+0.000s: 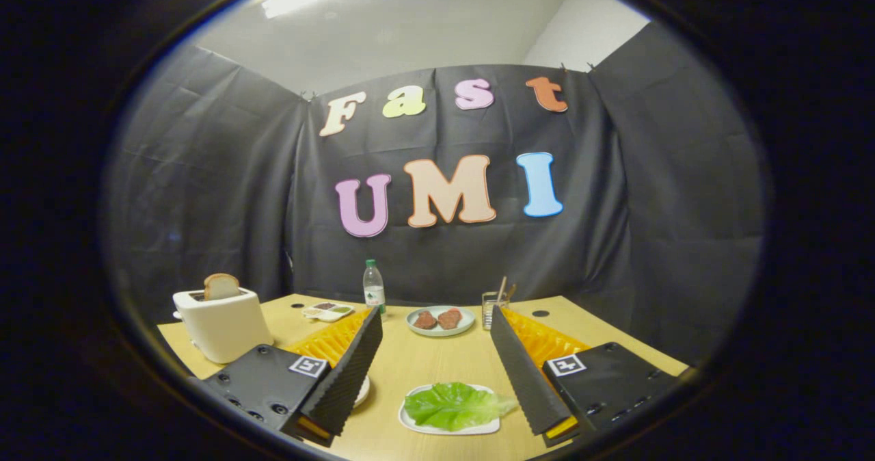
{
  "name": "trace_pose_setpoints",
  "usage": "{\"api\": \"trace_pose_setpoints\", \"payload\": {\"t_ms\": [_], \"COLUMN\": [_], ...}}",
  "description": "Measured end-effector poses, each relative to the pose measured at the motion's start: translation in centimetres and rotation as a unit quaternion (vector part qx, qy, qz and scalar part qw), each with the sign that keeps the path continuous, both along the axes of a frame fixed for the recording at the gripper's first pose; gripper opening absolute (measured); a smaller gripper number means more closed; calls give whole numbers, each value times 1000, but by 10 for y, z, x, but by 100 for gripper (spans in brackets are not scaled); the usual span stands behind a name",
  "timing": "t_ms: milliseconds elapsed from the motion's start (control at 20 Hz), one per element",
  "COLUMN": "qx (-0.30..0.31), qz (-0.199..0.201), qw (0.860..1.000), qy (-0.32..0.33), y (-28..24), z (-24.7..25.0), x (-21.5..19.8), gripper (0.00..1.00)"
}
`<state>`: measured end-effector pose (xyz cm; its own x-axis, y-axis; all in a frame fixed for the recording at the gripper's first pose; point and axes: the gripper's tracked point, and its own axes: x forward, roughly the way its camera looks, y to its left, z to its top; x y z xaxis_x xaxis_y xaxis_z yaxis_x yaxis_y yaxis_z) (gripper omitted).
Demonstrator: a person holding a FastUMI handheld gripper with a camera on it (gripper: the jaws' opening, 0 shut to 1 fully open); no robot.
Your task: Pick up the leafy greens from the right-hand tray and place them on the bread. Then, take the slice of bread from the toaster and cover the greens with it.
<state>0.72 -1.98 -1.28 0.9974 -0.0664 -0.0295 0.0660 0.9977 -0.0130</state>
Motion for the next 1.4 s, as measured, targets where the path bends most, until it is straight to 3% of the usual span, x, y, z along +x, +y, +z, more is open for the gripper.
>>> {"api": "trace_pose_setpoints", "payload": {"t_ms": [400, 850, 1400], "qx": [-1, -38, 12], "qz": [-37, -109, -115], "qw": [999, 986, 958], "qy": [20, 124, 261], "y": [-27, -79, -110], "z": [-14, -77, -179], "x": [4, 18, 32], "gripper": [100, 100, 100]}}
